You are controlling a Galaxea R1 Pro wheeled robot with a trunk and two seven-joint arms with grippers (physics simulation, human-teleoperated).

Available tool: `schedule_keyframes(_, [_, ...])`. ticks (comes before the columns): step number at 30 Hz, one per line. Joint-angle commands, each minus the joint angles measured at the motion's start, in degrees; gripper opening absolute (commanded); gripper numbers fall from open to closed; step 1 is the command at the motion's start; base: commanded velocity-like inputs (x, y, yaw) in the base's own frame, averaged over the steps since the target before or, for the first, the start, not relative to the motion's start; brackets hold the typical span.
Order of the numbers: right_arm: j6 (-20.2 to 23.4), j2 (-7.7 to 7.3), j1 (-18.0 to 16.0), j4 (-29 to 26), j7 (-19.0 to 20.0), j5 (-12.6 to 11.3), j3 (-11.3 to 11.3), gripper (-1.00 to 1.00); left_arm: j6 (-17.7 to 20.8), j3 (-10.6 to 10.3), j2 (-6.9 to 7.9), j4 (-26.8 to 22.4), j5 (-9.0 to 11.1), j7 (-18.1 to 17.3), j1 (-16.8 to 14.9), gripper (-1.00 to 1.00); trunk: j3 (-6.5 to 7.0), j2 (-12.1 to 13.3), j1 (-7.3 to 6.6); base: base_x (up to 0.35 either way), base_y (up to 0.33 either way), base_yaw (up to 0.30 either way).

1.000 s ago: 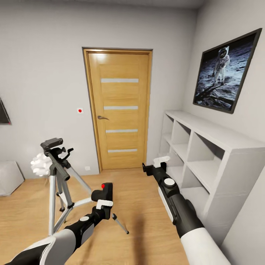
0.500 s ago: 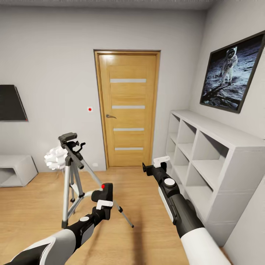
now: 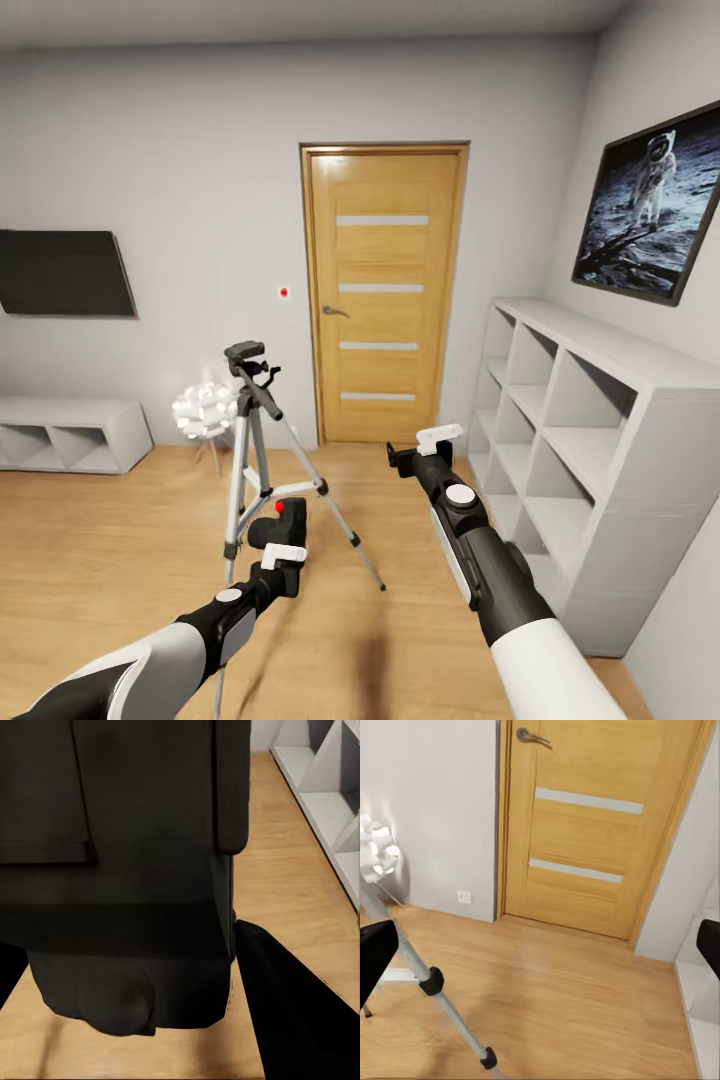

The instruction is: Attach the digital camera to the camera tripod in the bedroom.

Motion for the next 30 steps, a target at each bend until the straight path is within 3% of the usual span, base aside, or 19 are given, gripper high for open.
schedule_keyframes(1, [0.4, -0.01, 0.0, -0.1, -0.1, 0.6, 0.1, 1.0, -0.1, 0.5, 0.0, 0.0, -0.6, -0.1, 0.0, -1.0, -0.03, 0.0, 0.0, -0.187, 0.081, 0.265])
schedule_keyframes(14, [0.4, -0.08, 0.0, 0.2, 0.0, 0.6, 0.1, 1.0, -0.1, 0.5, 0.19, -0.1, -0.6, -0.1, 0.0, -1.0, -0.03, 0.0, 0.0, -0.029, 0.039, 0.036])
schedule_keyframes(30, [0.4, -0.1, 0.0, 0.3, 0.1, 0.6, 0.1, 1.0, -0.1, 0.6, 0.36, -0.3, -0.6, -0.1, 0.0, -1.0, -0.03, 0.0, 0.0, -0.188, 0.234, 0.0])
